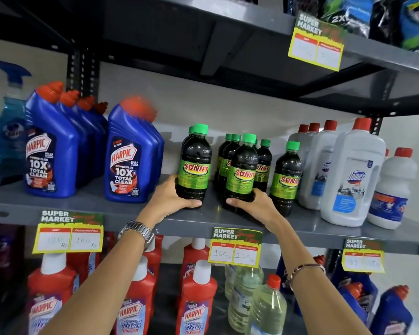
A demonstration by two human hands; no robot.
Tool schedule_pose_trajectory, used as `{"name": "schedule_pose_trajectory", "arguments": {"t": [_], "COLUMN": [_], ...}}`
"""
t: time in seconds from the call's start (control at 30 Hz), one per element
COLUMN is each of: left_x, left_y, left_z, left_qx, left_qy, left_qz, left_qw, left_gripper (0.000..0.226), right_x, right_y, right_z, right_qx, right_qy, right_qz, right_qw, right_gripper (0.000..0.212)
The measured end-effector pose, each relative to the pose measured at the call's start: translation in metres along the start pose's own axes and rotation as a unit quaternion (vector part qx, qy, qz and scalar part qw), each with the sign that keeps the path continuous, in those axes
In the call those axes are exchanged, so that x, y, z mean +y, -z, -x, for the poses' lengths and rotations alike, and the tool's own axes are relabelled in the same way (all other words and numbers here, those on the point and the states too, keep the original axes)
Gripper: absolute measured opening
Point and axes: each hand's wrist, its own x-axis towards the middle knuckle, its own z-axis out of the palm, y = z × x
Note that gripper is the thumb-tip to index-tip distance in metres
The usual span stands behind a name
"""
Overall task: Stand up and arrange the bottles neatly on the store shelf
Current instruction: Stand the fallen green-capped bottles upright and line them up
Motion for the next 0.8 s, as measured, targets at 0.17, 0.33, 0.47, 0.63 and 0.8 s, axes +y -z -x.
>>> {"name": "schedule_pose_trajectory", "arguments": {"t": [0.17,0.33,0.47,0.63,0.8], "left_x": [-0.0023,-0.0033,-0.0029,-0.0033,-0.0025], "left_y": [0.0003,0.0001,0.0004,0.0001,-0.0002], "left_z": [-0.0005,-0.0002,0.0002,-0.0008,-0.0003], "left_qx": [-0.002,-0.007,-0.012,-0.013,-0.012], "left_qy": [-0.001,0.0,-0.003,-0.004,-0.011], "left_qz": [-0.005,-0.01,-0.005,-0.006,0.002], "left_qw": [1.0,1.0,1.0,1.0,1.0], "left_gripper": [0.083,0.083,0.083,0.084,0.084], "right_x": [0.0026,0.0042,0.005,0.0052,0.0043], "right_y": [0.0002,0.0008,0.0011,0.0006,0.0022], "right_z": [-0.0015,-0.0028,-0.0034,-0.0047,-0.0039], "right_qx": [0.01,-0.001,-0.006,-0.015,-0.029], "right_qy": [0.003,0.005,0.005,-0.013,-0.03], "right_qz": [0.006,0.002,0.0,0.003,0.0], "right_qw": [1.0,1.0,1.0,1.0,0.999], "right_gripper": [0.074,0.072,0.07,0.077,0.082]}}
